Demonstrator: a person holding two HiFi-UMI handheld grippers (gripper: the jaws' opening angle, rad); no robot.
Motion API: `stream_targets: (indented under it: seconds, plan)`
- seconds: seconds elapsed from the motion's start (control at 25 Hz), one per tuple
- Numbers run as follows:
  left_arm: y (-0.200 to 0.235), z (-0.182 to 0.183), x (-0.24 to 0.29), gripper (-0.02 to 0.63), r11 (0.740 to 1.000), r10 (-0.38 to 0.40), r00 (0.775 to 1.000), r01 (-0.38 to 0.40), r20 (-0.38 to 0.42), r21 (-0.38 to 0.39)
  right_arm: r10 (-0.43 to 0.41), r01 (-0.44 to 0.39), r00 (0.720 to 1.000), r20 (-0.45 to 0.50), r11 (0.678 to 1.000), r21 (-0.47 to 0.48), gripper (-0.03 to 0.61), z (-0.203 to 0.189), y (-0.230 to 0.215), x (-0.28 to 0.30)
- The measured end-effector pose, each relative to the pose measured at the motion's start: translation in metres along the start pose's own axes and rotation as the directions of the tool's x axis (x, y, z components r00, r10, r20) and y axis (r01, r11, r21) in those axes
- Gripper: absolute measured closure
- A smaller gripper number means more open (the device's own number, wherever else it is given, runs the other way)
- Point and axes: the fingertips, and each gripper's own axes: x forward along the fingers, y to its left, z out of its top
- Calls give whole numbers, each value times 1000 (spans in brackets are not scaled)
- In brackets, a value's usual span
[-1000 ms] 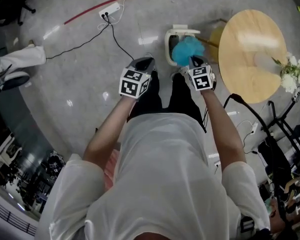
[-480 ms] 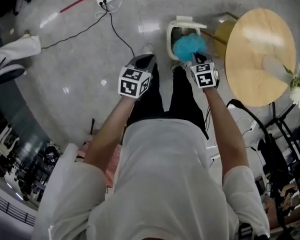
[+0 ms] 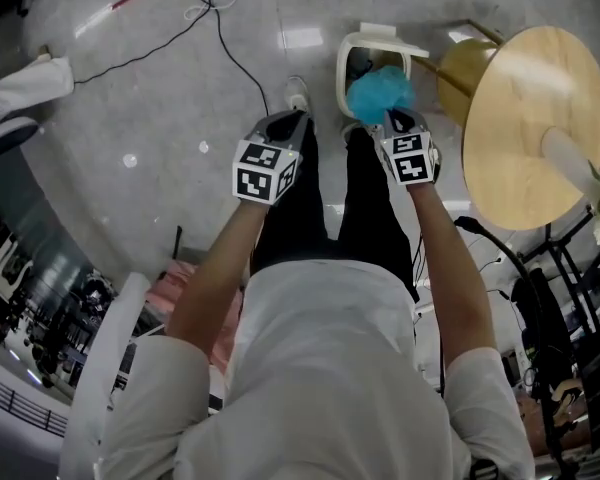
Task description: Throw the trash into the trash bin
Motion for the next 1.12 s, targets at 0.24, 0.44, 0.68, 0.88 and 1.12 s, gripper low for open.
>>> stream_targets:
  seconds: [0.24, 0.44, 0.68, 0.88, 1.12]
  plan:
    - [1, -12, 12, 609, 1000, 11, 1000, -11, -11, 20, -1, 2, 1000, -10, 995, 95, 575, -9, -4, 23]
    - [7, -15, 32, 609, 999, 17, 1000, -16, -14, 51, -1, 2, 1000, -12, 993, 117, 575, -14, -11, 47]
    - [16, -24, 54, 609, 999, 16, 999, -15, -30, 29, 0, 4, 999, -33, 991, 133, 575, -26, -24, 74]
    - [21, -36, 68, 609, 1000, 12, 999, -11, -45, 19, 2, 5, 999, -47, 989, 145, 575, -36, -31, 98]
    - [30, -44, 82, 609, 999, 19, 998, -17, -55, 33, 11, -3, 998, -57, 989, 150, 575, -45, -32, 118]
